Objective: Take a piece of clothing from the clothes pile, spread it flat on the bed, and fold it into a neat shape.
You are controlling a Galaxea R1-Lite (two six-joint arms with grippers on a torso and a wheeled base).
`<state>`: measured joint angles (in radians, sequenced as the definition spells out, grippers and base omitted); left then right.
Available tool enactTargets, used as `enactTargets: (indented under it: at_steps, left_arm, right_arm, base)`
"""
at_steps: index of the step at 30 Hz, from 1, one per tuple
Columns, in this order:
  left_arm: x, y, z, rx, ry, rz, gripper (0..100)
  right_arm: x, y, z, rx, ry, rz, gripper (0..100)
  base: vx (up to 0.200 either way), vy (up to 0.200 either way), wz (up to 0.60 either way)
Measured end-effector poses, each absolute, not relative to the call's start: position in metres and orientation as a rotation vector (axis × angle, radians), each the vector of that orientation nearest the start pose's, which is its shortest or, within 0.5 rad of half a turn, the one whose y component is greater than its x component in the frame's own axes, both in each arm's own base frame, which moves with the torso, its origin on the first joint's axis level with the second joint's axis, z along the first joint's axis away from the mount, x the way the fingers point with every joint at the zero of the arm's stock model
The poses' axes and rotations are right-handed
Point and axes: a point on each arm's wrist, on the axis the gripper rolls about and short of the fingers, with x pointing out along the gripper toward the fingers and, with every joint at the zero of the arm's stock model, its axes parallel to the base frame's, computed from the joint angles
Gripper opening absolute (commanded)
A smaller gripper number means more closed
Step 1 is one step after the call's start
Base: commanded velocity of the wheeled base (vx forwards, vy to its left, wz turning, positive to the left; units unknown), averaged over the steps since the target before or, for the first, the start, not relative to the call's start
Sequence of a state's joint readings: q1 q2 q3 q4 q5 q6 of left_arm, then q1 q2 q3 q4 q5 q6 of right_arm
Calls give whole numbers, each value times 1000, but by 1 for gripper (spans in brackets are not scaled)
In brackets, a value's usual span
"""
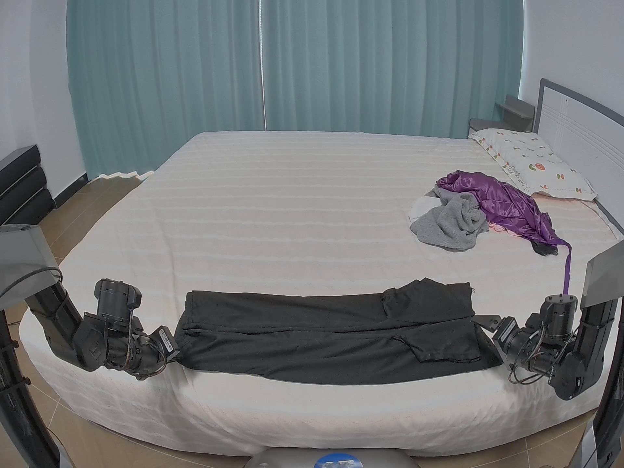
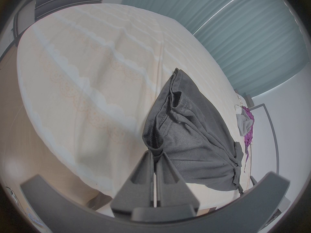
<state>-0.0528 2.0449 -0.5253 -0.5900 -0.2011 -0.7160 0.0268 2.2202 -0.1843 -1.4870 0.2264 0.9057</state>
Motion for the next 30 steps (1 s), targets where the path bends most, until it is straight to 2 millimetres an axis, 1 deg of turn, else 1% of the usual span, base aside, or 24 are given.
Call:
enactTargets:
  at_steps: [4, 7, 13, 20, 24, 30]
  left_arm:
    - [282, -19, 15, -728, 975, 107, 0]
    - [282, -20, 15, -728, 970, 105, 0]
    - [282, -20, 15, -728, 969, 104, 0]
    - [282, -20, 15, -727, 968, 103, 0]
    - [282, -20, 16, -727, 966, 102, 0]
    - [281, -20, 16, -726, 967, 101, 0]
  right_arm:
    - [239, 19, -4, 900, 653, -76, 100]
    - [232, 20, -3, 888, 660, -102, 100]
    - [227, 17, -3, 886, 664, -131, 100]
    - [220, 12, 3, 892, 656, -151, 100]
    - [216, 13, 6, 890, 656, -147, 100]
    - [215, 14, 4, 886, 678, -152, 100]
  base:
    - [0, 0, 0]
    - [0, 0, 0]
    - [0, 0, 0]
    - [0, 0, 0]
    - [0, 0, 0]
    - [0, 0, 0]
